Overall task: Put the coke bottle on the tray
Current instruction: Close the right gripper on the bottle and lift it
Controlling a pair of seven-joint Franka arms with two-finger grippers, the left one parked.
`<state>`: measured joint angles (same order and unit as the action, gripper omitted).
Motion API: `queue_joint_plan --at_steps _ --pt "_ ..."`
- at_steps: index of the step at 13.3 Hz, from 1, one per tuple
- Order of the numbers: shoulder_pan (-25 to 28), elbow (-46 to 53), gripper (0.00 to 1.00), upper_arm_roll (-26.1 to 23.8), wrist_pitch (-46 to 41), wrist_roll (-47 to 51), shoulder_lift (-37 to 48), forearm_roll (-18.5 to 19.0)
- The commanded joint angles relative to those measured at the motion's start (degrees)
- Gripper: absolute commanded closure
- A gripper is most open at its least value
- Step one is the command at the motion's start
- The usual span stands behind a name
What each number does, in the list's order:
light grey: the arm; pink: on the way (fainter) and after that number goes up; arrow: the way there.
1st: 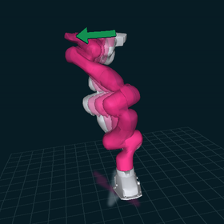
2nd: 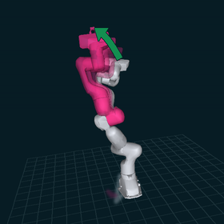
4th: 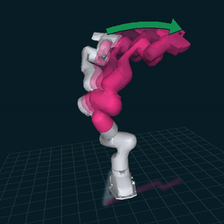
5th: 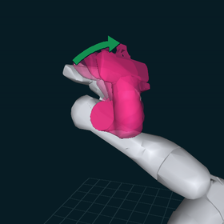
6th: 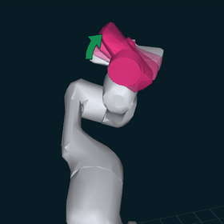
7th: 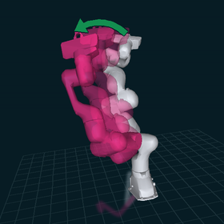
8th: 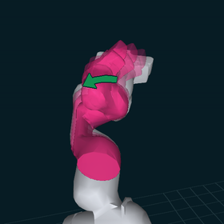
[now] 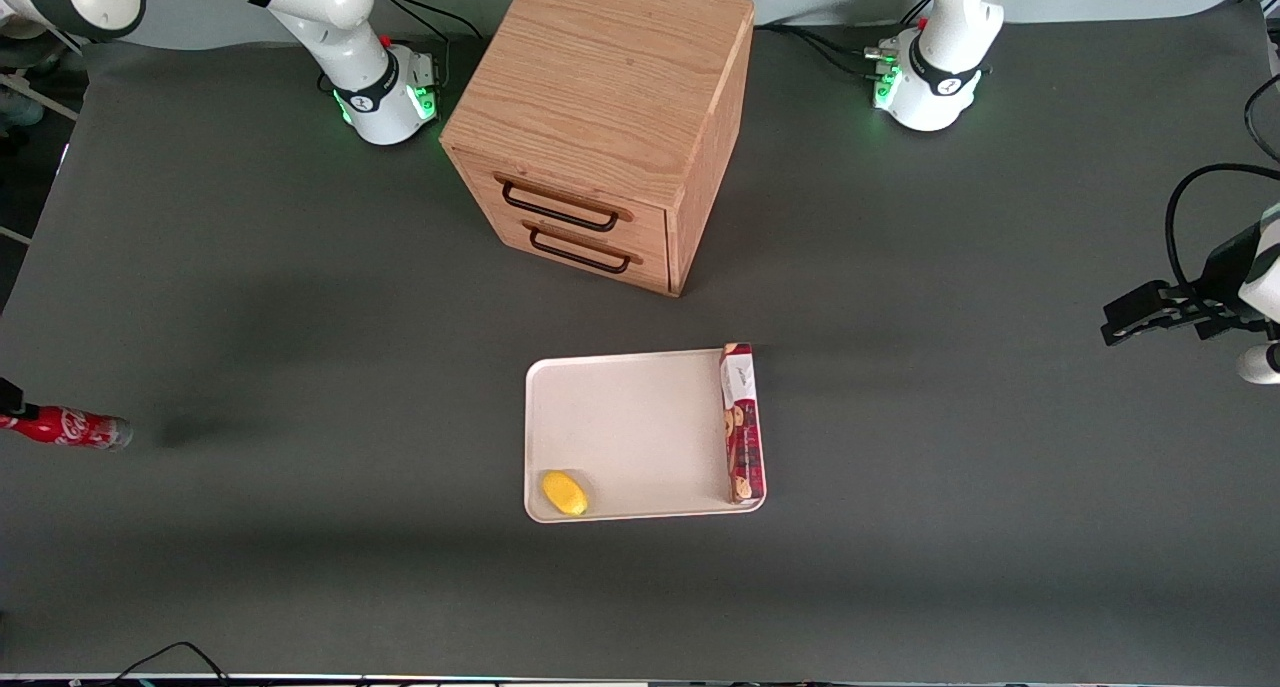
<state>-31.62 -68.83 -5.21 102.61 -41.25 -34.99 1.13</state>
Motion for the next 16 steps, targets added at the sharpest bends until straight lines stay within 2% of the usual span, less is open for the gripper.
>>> queue_joint_plan --at_steps 1,5,7,10,12,16 --pt "-0.2 0.71 1.0 -0.06 -7.83 0.38 6.15 0.89" --pt "-0.11 6.69 1.0 -0.32 -21.02 0.55 12.21 0.8" --pt "-0.02 7.05 1.0 -0.32 -24.21 2.3 15.38 0.54" --pt "3.83 6.09 1.0 -3.21 -24.74 14.12 15.74 0.36" --pt "6.48 4.77 1.0 -8.12 -26.32 24.76 15.92 0.36" --pt "8.41 0.74 1.0 -23.85 -21.77 50.24 15.48 0.8"
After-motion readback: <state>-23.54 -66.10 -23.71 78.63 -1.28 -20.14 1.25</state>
